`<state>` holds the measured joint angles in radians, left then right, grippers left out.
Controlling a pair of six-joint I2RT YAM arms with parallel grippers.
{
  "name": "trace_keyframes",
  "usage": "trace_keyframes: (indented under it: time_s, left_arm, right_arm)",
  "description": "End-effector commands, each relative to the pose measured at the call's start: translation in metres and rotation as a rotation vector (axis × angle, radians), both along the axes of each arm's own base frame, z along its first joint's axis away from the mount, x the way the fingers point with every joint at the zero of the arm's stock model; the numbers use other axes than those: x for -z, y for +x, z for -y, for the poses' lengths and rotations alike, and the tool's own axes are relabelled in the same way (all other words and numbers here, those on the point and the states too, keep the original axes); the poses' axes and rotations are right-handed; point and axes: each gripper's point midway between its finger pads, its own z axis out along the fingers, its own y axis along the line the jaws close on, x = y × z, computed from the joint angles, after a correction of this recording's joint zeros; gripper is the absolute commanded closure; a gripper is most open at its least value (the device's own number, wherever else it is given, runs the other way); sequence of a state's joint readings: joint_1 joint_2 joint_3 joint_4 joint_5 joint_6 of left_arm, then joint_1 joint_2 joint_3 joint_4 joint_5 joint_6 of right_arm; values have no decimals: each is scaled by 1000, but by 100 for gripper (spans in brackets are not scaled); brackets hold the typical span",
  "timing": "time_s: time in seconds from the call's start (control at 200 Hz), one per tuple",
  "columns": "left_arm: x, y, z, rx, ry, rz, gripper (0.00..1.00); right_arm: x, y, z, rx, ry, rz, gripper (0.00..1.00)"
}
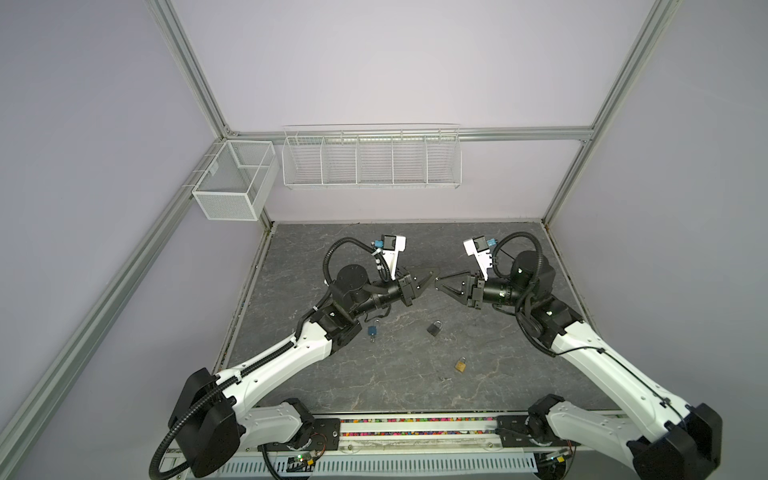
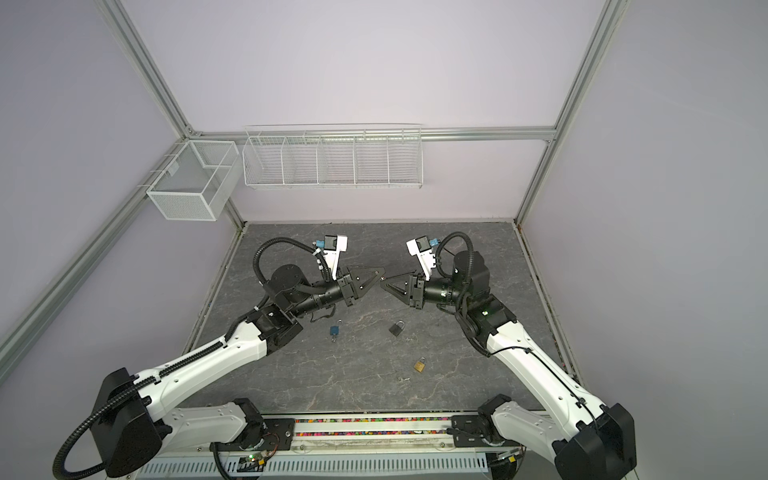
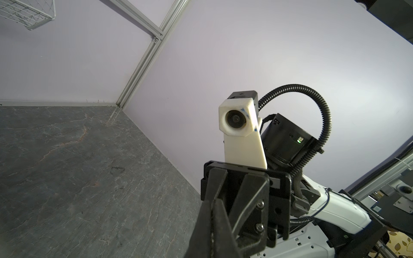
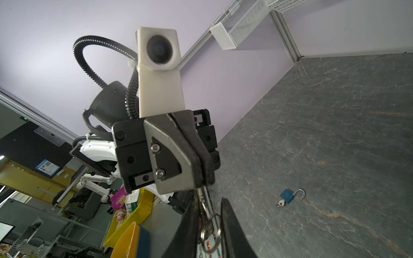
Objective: Unlock with the key
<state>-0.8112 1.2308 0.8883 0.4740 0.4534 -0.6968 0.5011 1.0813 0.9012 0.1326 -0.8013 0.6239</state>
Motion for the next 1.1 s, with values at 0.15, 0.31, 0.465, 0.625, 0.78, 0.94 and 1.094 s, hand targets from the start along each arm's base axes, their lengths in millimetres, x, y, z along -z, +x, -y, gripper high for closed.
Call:
trace_keyframes:
  time_s: [0.15,0.31,0.465,0.625,0.78,0.94,1.094]
  left_arm:
    - [-15,0,-2,-16,-19,52,100]
    - [-14,1,0,-13,-22,49,100]
    - [-12,2,0,-19,-13,47,100]
    - [-8,11,-3,-70,2,40,71]
    - [-4,22,-15,-132,23,42,49]
    - [45,49,-25,-282,235,-24,42]
    - [115,57,-19,-337,591,-75,40]
  right_arm:
    - [0,-5,-2,-18,10,15,86]
    - [-6,-7,-2,-27,25,26,91]
    - [-7,-9,0,-23,24,30,94]
    - [2,-3,7,23,-6,-8,94]
    - [30,7,23,113,-100,-96,94]
    - [94,17,64,325,-348,-277,94]
    - [150,2,106,478,-577,-465,94]
